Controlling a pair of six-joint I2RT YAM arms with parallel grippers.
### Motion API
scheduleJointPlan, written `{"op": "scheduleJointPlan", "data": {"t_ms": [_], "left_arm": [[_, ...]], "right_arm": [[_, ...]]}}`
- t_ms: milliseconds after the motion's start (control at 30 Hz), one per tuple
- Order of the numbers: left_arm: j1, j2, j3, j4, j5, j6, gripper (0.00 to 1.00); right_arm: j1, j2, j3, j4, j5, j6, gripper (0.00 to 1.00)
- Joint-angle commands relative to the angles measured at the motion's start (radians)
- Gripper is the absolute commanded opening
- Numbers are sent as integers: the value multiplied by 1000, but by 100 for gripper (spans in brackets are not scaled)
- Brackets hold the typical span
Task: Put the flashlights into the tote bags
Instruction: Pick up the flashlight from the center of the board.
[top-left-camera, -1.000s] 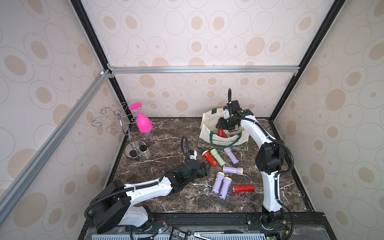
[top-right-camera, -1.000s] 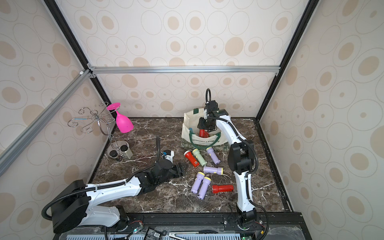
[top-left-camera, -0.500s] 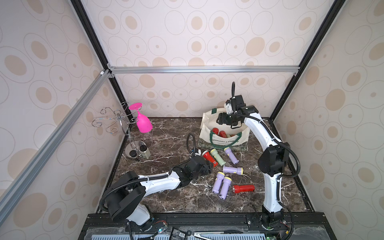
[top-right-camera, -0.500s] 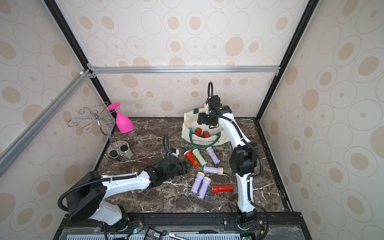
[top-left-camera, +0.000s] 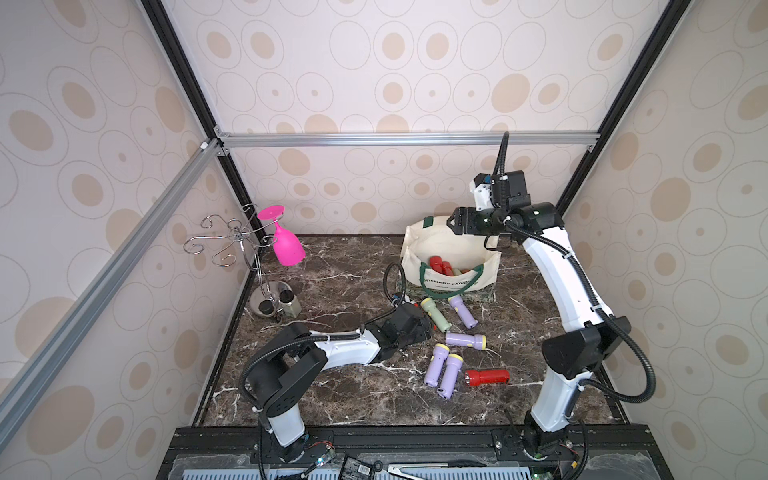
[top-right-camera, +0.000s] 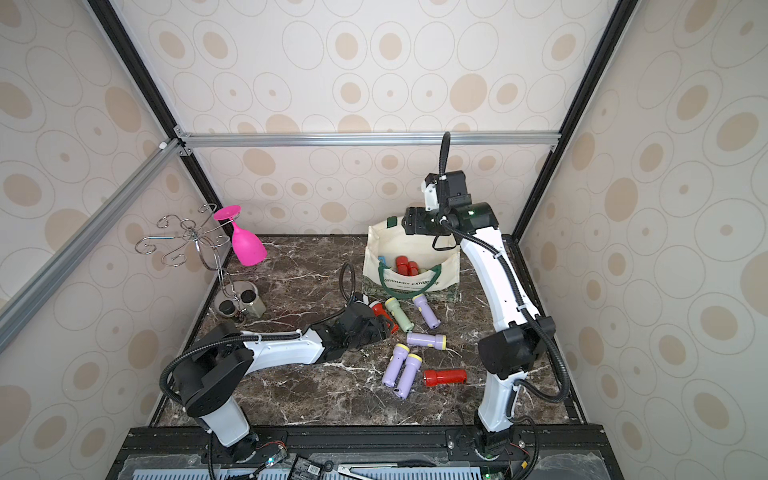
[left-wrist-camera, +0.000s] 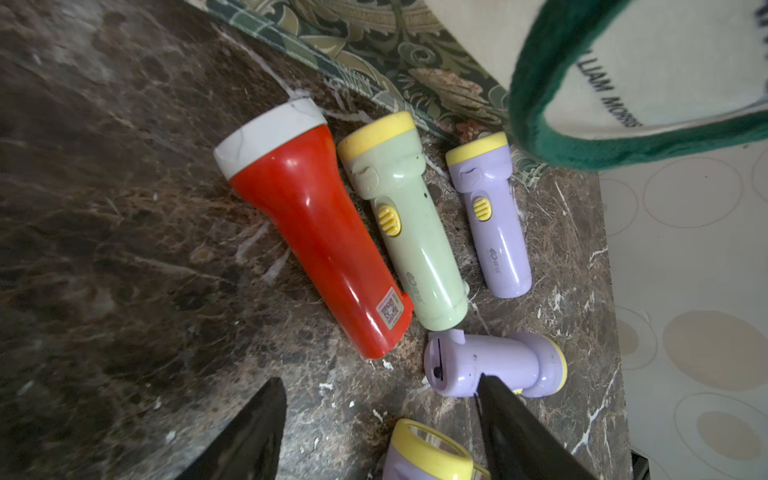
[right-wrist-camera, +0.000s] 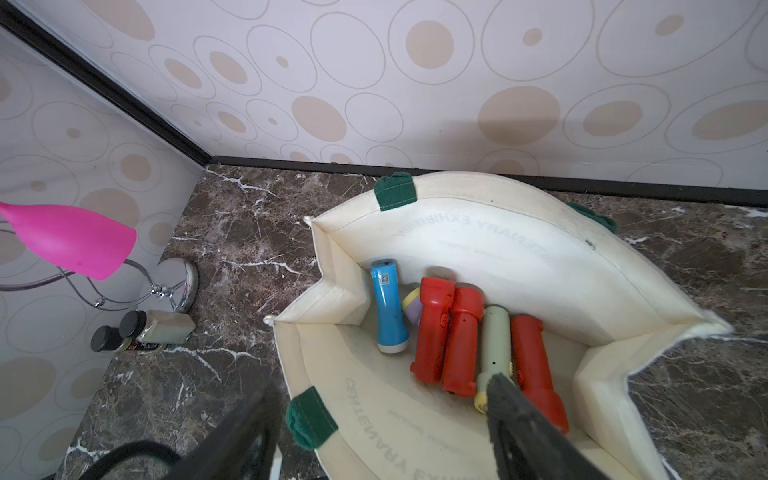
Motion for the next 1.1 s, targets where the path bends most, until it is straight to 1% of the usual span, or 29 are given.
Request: {"op": "scheduleJointPlan", "data": {"t_ms": [0,100,133,267,500,933,1067], "left_arm": [[12,23,59,-38,-12,-20,72],[19,41,77,-68,-38,-16,71],[21,45,81,-72,-44,-13,71],[35,78,108,-88,-66,12,70],[48,134,136,-83,-64,0,67],[53,213,219,-165,-79,18,65],[53,227,233,-204,-89,24,61]], "right_arm": [[5,-81,-84,-27,10,-28,87],[5,-160,-183,-3,10,-29,99],[5,-182,-210,3,10,-30,100],[5,-247,-292,8,4,-48,100],[4,-296,-348,-5,21,-63,100],[4,-307,-359,4,12,-61,100],[5,-305,-362,11,1,-55,100]]}}
